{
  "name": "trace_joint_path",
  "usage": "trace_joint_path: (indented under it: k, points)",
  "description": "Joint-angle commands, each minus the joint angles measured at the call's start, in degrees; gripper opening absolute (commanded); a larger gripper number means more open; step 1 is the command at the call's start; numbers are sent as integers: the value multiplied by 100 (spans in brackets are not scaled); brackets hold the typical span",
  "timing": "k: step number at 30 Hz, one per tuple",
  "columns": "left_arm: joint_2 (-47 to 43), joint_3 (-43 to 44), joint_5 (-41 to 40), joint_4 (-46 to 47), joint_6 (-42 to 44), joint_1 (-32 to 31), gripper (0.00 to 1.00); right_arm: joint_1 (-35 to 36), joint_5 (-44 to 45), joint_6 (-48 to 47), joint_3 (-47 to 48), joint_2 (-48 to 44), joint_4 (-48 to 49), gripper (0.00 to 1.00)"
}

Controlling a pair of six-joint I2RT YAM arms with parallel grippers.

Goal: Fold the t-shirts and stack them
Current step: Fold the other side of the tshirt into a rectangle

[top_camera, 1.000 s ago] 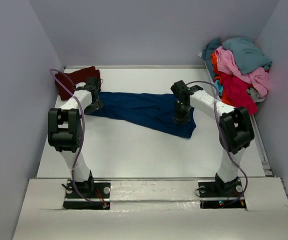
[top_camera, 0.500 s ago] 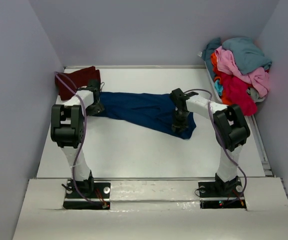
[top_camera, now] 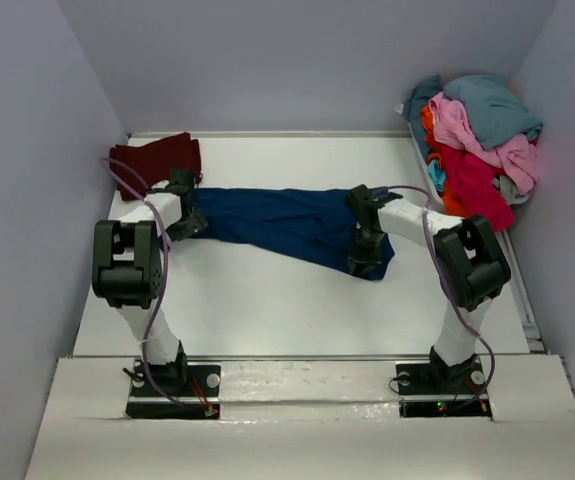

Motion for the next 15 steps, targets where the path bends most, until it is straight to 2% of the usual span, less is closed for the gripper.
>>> trace_joint_path:
  k: [1, 15]
  points:
    - [-353, -621, 50, -483, -38, 6, 99, 55, 310, 232, -340, -456, -26, 33]
    - [-1961, -1518, 33, -931, -109, 6, 99, 55, 759, 584, -877, -1748, -527, 34]
